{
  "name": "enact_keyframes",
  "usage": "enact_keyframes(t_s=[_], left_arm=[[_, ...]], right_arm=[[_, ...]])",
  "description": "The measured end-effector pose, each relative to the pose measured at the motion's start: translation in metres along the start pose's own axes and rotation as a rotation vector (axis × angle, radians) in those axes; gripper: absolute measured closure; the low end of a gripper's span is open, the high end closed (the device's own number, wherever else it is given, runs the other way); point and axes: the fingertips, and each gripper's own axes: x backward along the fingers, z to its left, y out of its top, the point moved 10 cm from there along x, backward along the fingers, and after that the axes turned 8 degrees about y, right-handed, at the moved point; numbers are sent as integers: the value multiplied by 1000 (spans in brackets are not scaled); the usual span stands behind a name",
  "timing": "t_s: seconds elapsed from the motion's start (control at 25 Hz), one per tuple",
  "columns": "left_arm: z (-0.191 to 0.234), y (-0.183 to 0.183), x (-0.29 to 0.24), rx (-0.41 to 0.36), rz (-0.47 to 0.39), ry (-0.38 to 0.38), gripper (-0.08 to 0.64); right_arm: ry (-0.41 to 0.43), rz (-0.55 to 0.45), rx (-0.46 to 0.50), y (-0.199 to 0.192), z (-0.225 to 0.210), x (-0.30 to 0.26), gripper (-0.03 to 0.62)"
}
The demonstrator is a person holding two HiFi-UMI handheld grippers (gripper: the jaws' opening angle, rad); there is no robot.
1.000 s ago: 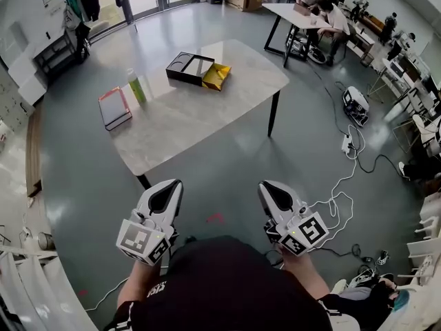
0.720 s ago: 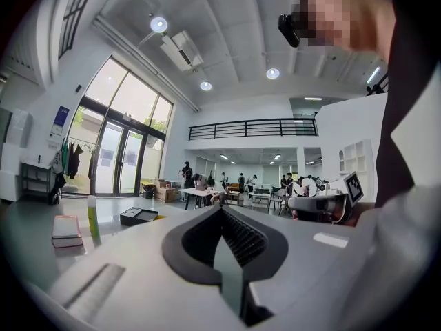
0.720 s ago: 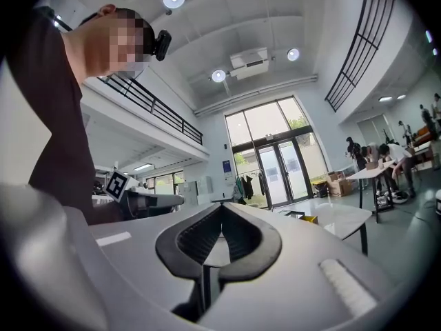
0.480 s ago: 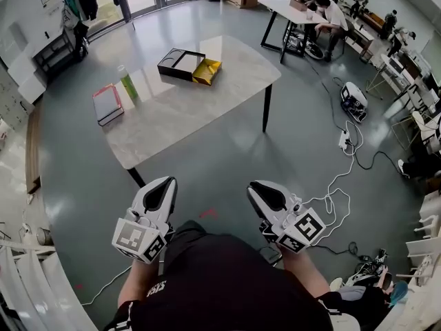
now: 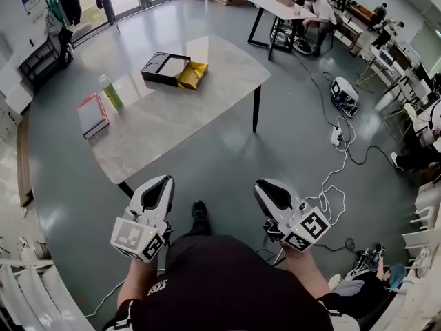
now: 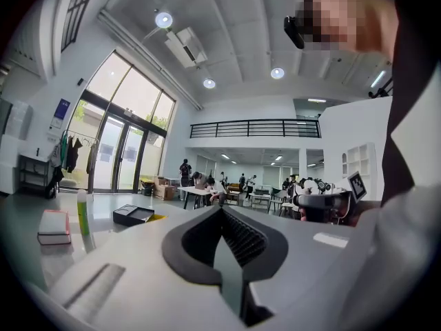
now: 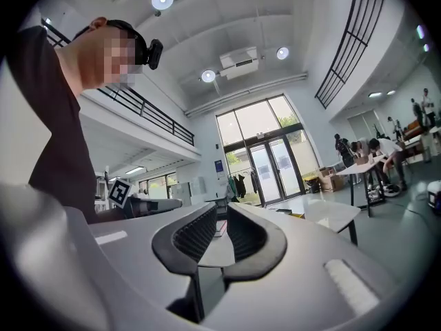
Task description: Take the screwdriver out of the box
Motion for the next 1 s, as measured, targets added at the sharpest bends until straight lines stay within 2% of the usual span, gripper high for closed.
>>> enact_keyframes(t_s=[0.16, 0.56, 1.0], left_arm=[[17, 5, -38, -8, 4, -24, 558], [87, 18, -114, 5, -2, -40, 558], [159, 20, -148, 13, 3, -48, 558]], right_arm=[[-31, -8, -18, 2, -28, -22, 532], [20, 15, -27, 12, -89, -120, 532], [43, 57, -77, 6, -109, -201, 538]])
